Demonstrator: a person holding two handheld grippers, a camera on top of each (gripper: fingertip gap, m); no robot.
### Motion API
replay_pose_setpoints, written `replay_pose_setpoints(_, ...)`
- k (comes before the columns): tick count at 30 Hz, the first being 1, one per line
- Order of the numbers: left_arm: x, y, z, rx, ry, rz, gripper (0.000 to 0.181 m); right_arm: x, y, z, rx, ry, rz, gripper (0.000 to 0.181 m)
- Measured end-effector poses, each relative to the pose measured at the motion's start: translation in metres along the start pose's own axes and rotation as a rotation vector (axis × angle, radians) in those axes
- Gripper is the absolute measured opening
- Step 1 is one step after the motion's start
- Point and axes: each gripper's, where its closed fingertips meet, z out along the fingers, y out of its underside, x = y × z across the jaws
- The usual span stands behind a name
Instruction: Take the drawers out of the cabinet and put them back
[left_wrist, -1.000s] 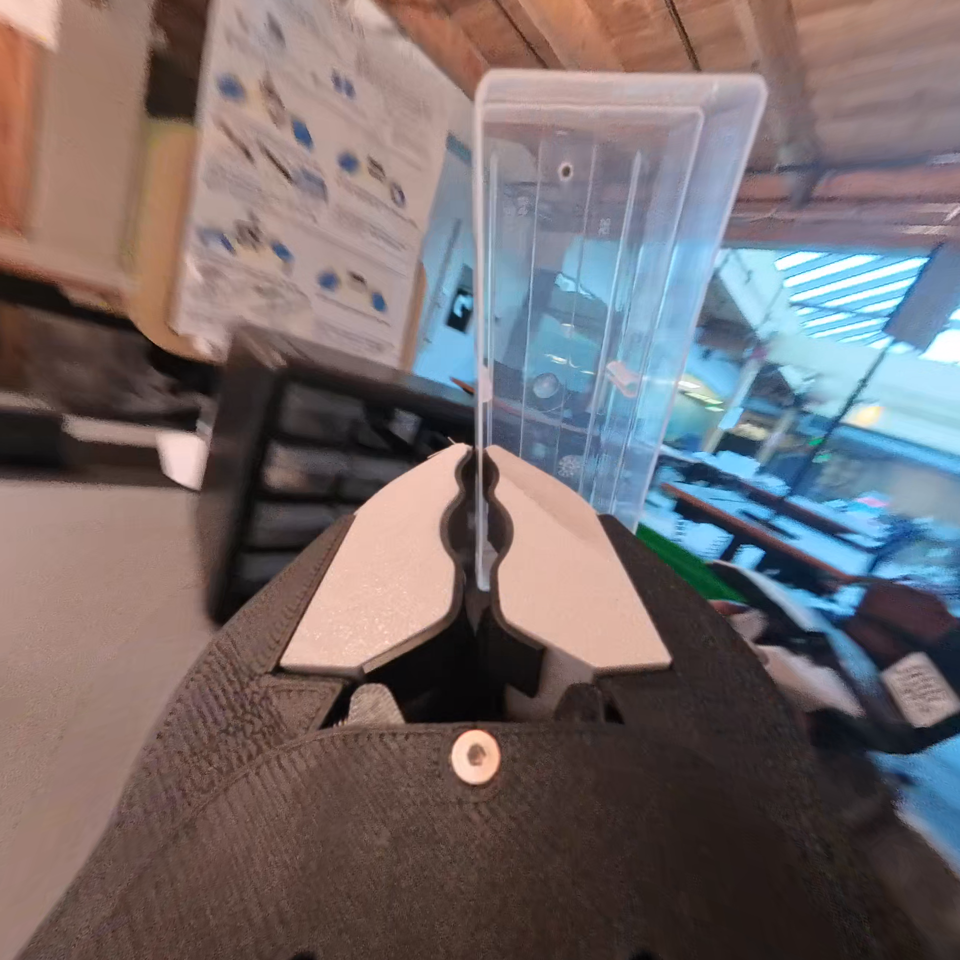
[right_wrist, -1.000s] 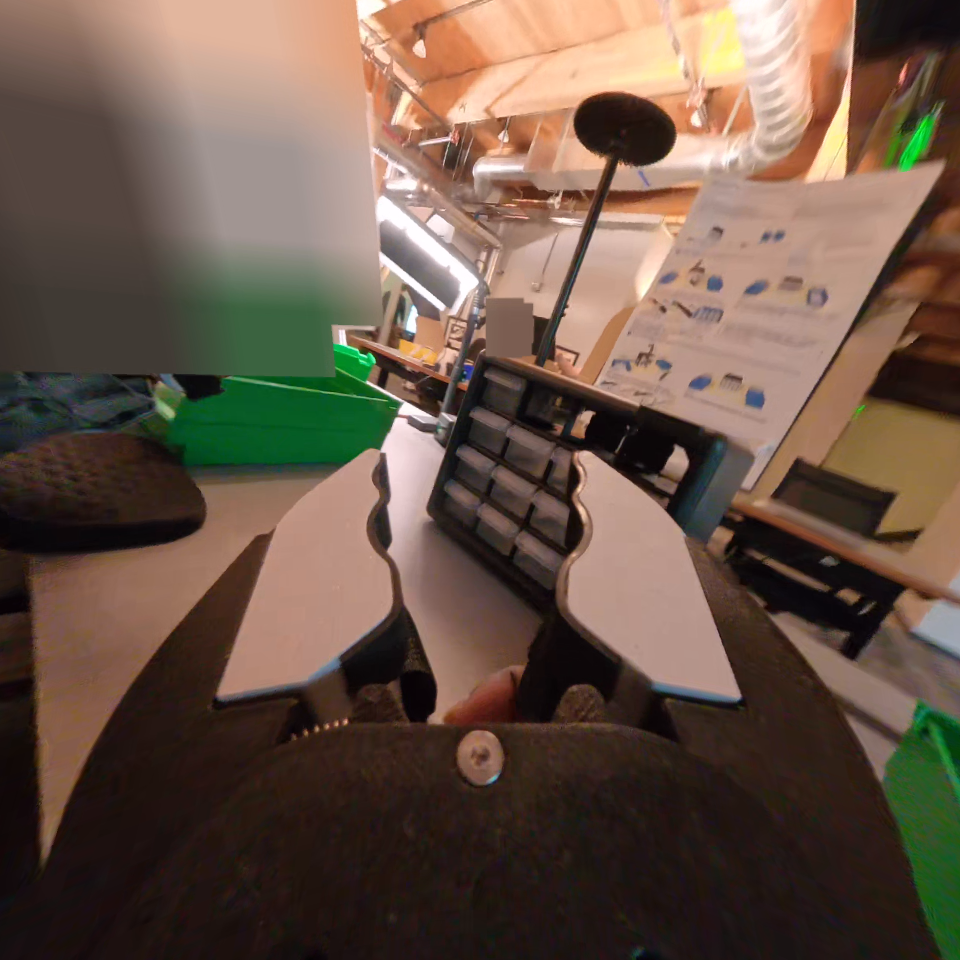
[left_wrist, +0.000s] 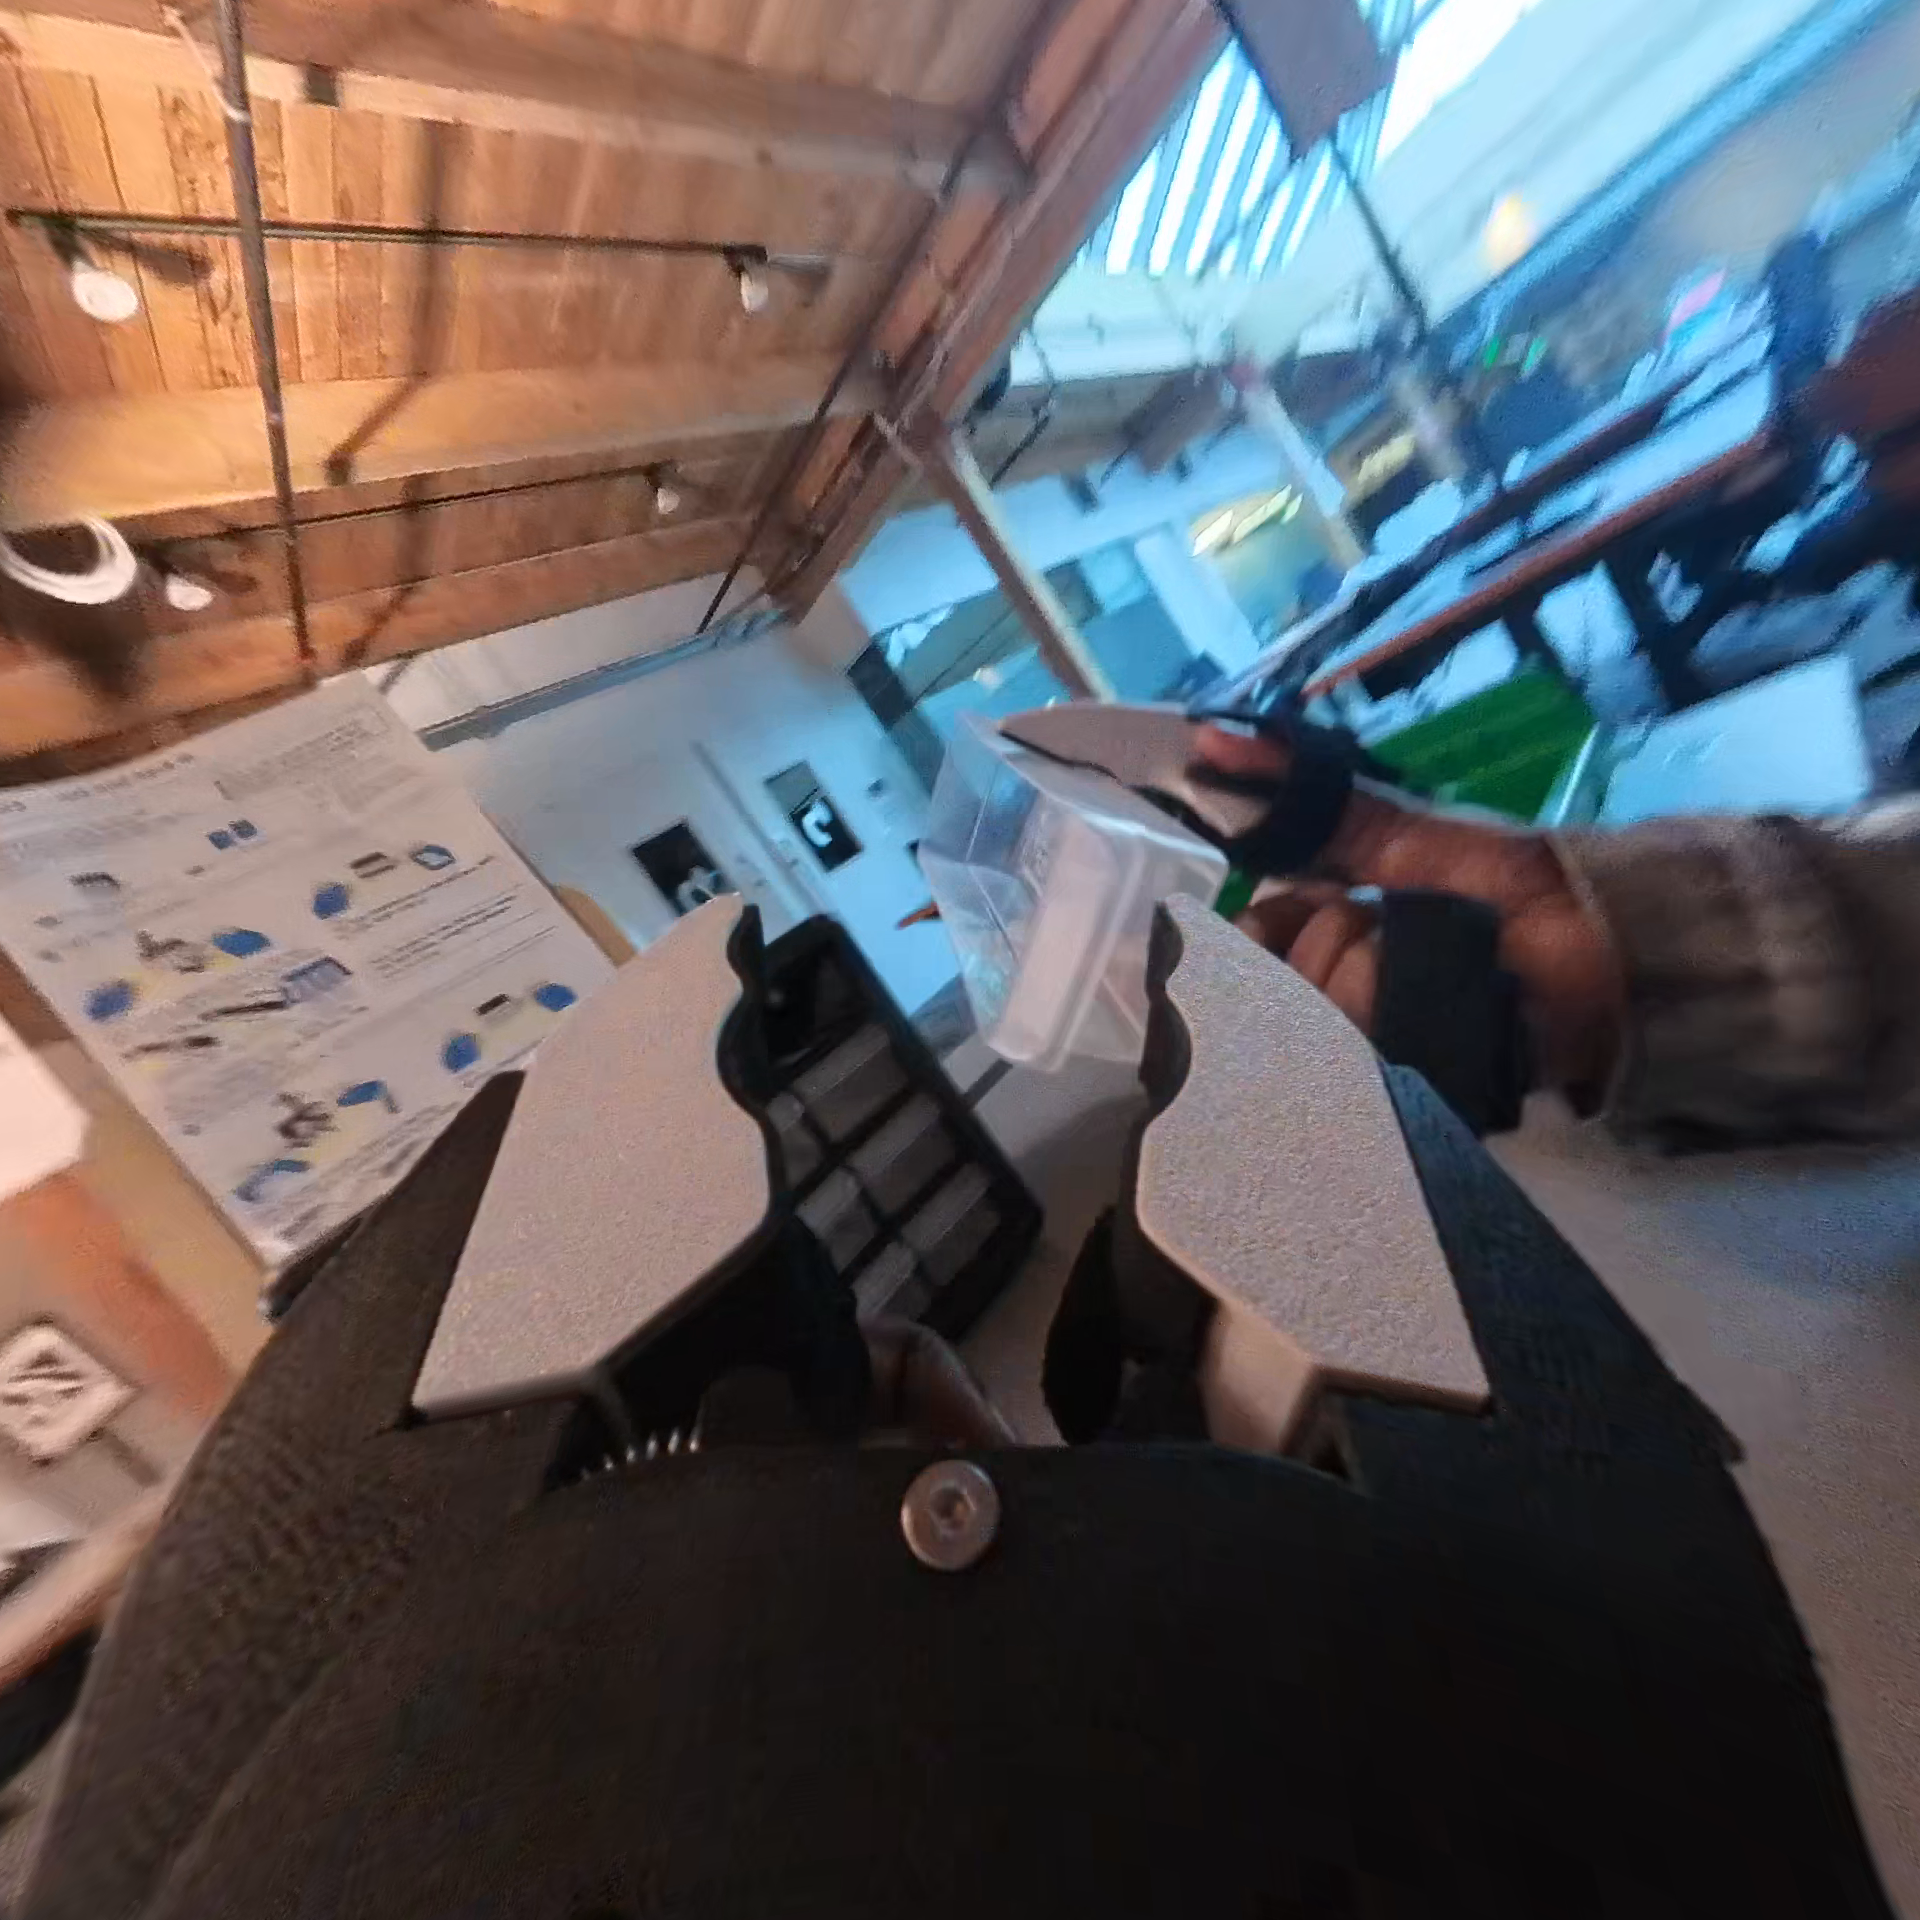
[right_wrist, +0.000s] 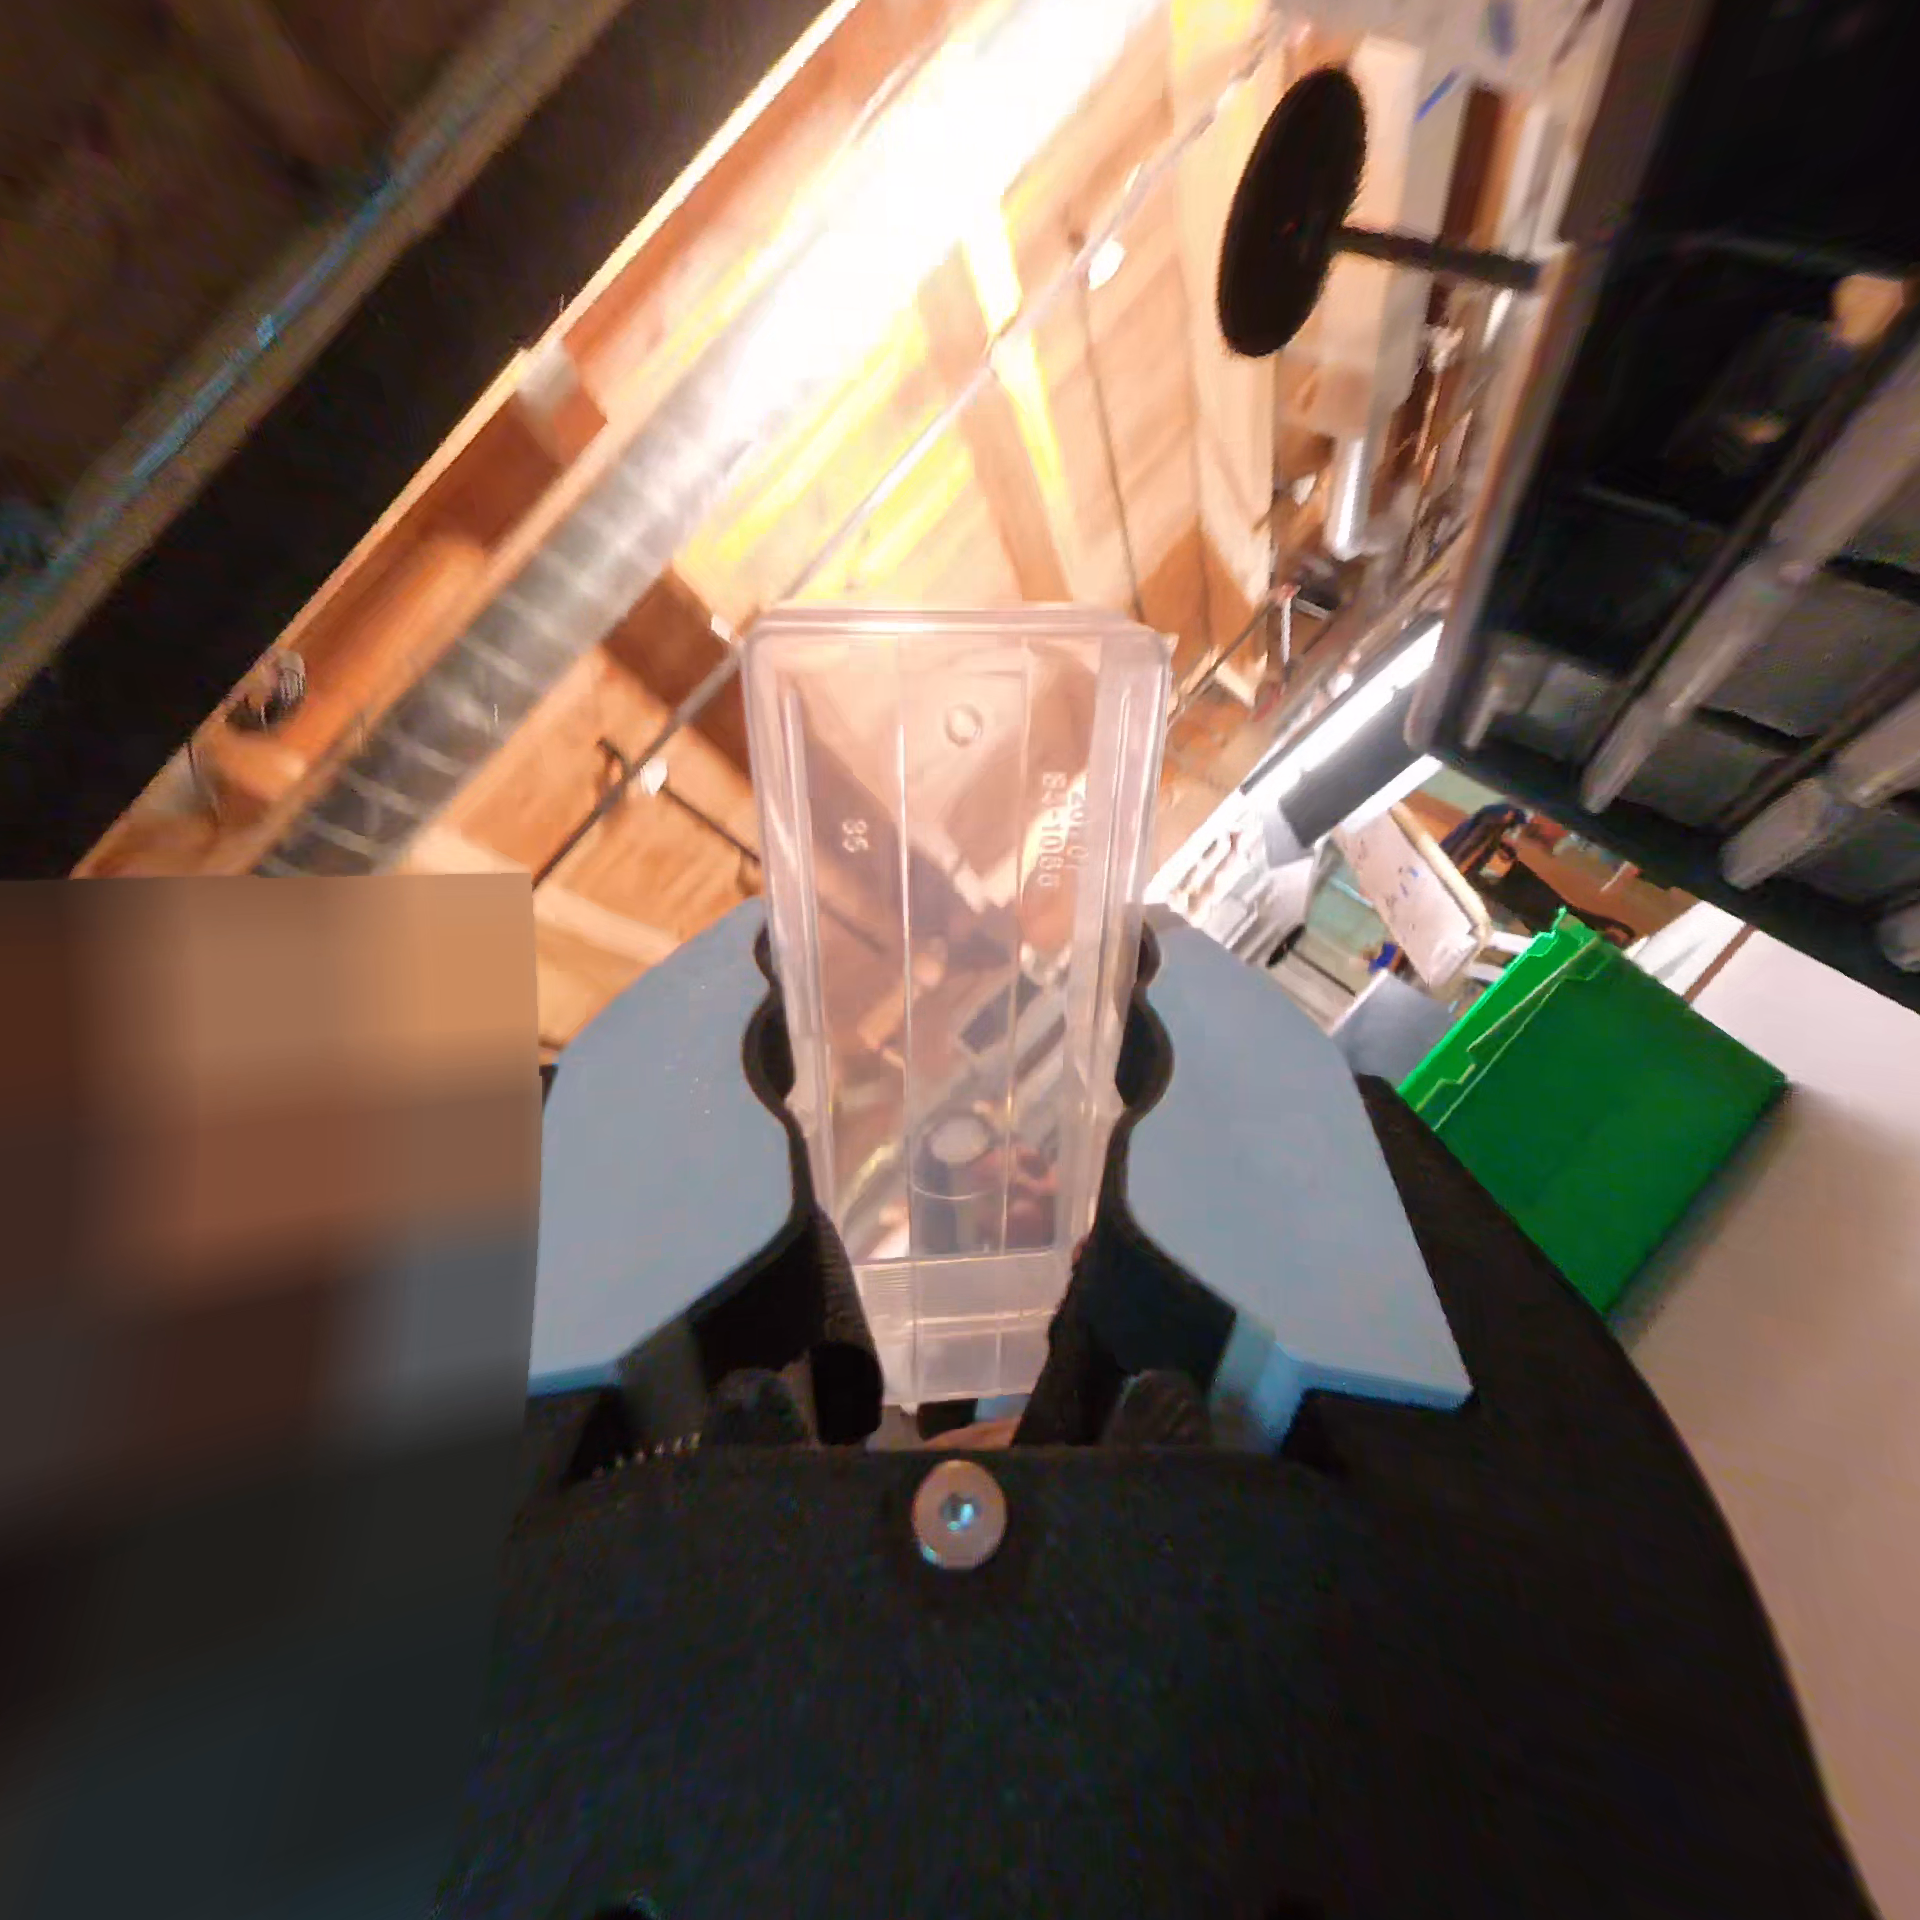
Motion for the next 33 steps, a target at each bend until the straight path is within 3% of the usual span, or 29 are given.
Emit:
replay_pose_setpoints(3,0.013,0.013,0.009,-0.052,-0.005,0.146,0.058,0.009,-0.001,-0.002,0.093,0.016,0.077,0.062)
replay_pose_setpoints(6,0.020,0.020,0.013,-0.095,0.017,0.206,0.047,0.014,0.006,0.000,0.094,0.028,0.094,0.062)
replay_pose_setpoints(10,0.024,0.021,0.011,-0.109,0.069,0.207,0.037,0.017,0.007,-0.001,0.091,0.024,0.112,0.062)
replay_pose_setpoints(12,0.027,0.021,0.008,-0.105,0.113,0.159,0.019,0.018,0.008,-0.002,0.080,0.028,0.110,0.062)
replay_pose_setpoints(14,0.028,0.022,0.005,-0.118,0.154,0.125,0.018,0.020,0.010,-0.002,0.064,0.036,0.116,0.062)
replay_pose_setpoints(19,0.025,0.022,0.004,-0.150,0.121,0.277,0.017,0.025,0.012,-0.003,0.080,0.035,0.146,0.062)
replay_pose_setpoints(23,0.020,0.023,0.001,-0.170,0.089,0.360,0.016,0.024,0.015,0.001,-0.013,0.069,0.111,0.063)
replay_pose_setpoints(28,-0.022,0.023,-0.014,-0.252,-0.012,0.494,0.015,0.032,0.007,0.003,-0.266,0.340,-0.223,0.064)
replay_pose_setpoints(33,-0.055,0.036,-0.031,-0.396,-0.060,0.585,0.016,0.044,-0.065,0.030,-0.593,0.697,-0.895,0.046)
